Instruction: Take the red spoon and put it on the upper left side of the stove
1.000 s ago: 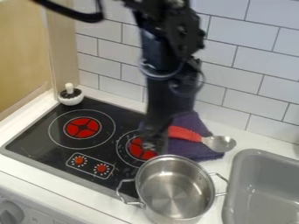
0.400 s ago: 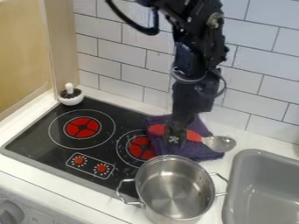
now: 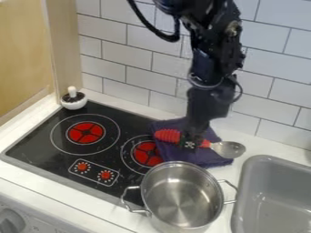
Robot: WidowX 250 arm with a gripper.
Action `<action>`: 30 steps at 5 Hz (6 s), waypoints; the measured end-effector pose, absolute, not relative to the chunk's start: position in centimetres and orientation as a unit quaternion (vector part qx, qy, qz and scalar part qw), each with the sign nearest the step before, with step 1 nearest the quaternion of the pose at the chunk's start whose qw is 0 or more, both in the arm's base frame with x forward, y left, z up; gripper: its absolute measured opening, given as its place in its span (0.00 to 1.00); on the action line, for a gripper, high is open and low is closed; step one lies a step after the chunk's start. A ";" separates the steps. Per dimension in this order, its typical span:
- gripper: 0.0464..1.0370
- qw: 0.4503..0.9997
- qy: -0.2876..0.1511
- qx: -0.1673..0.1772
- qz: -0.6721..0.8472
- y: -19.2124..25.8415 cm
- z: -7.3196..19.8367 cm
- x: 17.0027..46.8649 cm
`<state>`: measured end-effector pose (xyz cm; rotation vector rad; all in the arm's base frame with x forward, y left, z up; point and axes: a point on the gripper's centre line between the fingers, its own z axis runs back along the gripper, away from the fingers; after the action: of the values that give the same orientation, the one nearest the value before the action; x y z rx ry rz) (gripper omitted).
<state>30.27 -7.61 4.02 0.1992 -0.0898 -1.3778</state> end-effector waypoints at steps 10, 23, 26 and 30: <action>0.29 0.776 -0.040 0.097 -0.622 -6.4 4.0 31.5; 0.67 0.788 0.002 0.075 -0.611 9.7 1.6 35.2; 0.97 0.785 -0.013 0.093 -0.612 9.7 3.6 34.9; 0.96 0.765 -0.073 0.141 -0.624 8.2 11.1 31.3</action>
<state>31.31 8.20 11.13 0.3053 -0.1577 -1.3554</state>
